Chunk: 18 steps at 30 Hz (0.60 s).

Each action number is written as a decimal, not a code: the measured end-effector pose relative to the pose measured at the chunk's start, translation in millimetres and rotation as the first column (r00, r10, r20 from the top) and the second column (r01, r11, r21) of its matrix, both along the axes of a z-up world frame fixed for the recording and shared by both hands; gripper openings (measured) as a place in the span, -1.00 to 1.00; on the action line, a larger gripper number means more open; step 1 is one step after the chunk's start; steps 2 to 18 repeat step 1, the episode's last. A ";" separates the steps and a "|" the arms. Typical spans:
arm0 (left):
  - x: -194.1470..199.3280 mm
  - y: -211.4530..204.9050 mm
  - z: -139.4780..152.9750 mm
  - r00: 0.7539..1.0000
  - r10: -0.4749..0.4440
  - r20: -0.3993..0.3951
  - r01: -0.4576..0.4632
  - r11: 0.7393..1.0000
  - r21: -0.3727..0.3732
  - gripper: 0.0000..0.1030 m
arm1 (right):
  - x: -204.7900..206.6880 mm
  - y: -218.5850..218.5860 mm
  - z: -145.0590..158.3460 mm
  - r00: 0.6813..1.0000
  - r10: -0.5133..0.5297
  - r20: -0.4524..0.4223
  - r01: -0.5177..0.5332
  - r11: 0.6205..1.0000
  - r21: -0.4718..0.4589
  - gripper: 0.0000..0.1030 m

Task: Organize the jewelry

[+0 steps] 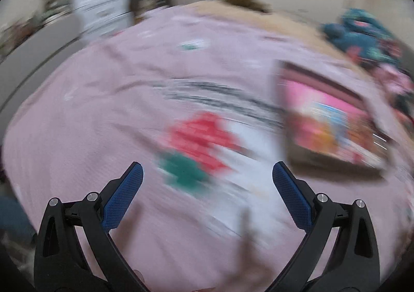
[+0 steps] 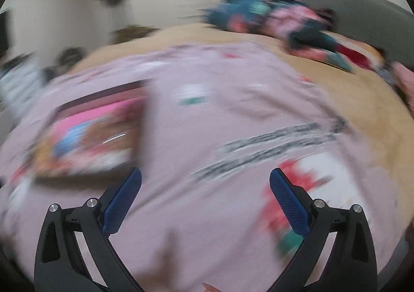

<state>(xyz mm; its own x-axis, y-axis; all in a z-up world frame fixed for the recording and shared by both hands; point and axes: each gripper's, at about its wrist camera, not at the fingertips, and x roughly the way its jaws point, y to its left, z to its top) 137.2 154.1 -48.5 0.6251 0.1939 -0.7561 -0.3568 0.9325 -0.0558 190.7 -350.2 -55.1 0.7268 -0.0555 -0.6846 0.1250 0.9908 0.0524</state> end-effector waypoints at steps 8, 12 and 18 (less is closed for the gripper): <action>13.0 19.9 -4.9 0.999 0.048 -0.011 -0.048 0.999 0.008 0.82 | 18.5 -15.3 -5.5 0.999 -0.041 -0.018 0.041 0.999 -0.026 0.92; 13.0 19.9 -4.9 0.999 0.048 -0.011 -0.048 0.999 0.008 0.82 | 18.5 -15.3 -5.5 0.999 -0.041 -0.018 0.041 0.999 -0.026 0.92; 13.0 19.9 -4.9 0.999 0.048 -0.011 -0.048 0.999 0.008 0.82 | 18.5 -15.3 -5.5 0.999 -0.041 -0.018 0.041 0.999 -0.026 0.92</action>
